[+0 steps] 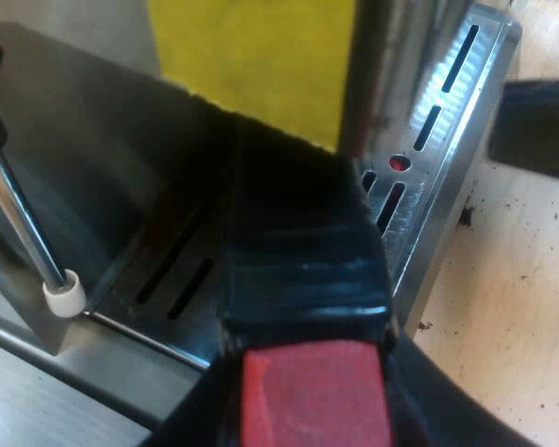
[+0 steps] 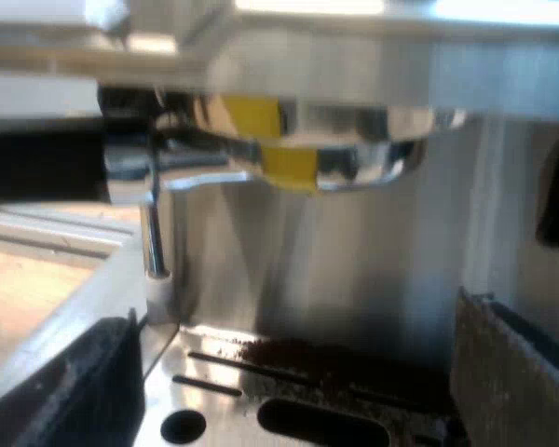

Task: Put the handle in the coffee machine

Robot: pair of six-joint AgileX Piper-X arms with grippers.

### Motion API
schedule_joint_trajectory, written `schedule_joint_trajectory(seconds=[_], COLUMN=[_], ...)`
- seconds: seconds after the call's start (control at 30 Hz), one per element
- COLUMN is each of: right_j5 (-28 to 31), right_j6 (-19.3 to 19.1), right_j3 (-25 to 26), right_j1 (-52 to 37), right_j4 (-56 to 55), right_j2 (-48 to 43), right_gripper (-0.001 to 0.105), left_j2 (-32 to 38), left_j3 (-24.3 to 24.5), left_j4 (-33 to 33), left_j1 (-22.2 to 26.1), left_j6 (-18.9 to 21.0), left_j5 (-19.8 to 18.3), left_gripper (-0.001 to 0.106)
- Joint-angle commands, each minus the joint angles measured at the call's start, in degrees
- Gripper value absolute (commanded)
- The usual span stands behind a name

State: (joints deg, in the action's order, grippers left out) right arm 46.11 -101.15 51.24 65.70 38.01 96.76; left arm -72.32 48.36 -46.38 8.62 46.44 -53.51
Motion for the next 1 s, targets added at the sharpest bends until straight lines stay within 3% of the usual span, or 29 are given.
schedule_joint_trajectory(seconds=[0.03,0.37,0.57,0.8,1.0], right_j5=[-0.55,-0.54,2.96,6.90,6.53], right_j6=[-0.04,-0.75,-3.26,-4.15,-5.70], right_j3=[-0.06,-0.06,1.38,8.32,12.18], right_j1=[-0.19,-0.37,-0.37,-2.54,-4.45], right_j4=[1.82,12.40,18.94,21.55,23.74], right_j2=[1.74,8.38,13.11,18.62,21.74], right_gripper=[0.054,0.026,0.026,0.025,0.025], left_j2=[1.42,1.42,1.42,1.42,1.42], left_j3=[0.85,0.85,0.85,0.85,0.85], left_j4=[0.33,0.35,0.35,0.35,0.35], left_j1=[-0.05,-0.05,-0.05,-0.05,-0.05], left_j6=[-2.19,-2.19,-2.19,-2.19,-2.19], left_j5=[-5.55,-5.22,-5.22,-5.22,-3.87], left_gripper=[0.000,0.000,0.000,0.000,0.000])
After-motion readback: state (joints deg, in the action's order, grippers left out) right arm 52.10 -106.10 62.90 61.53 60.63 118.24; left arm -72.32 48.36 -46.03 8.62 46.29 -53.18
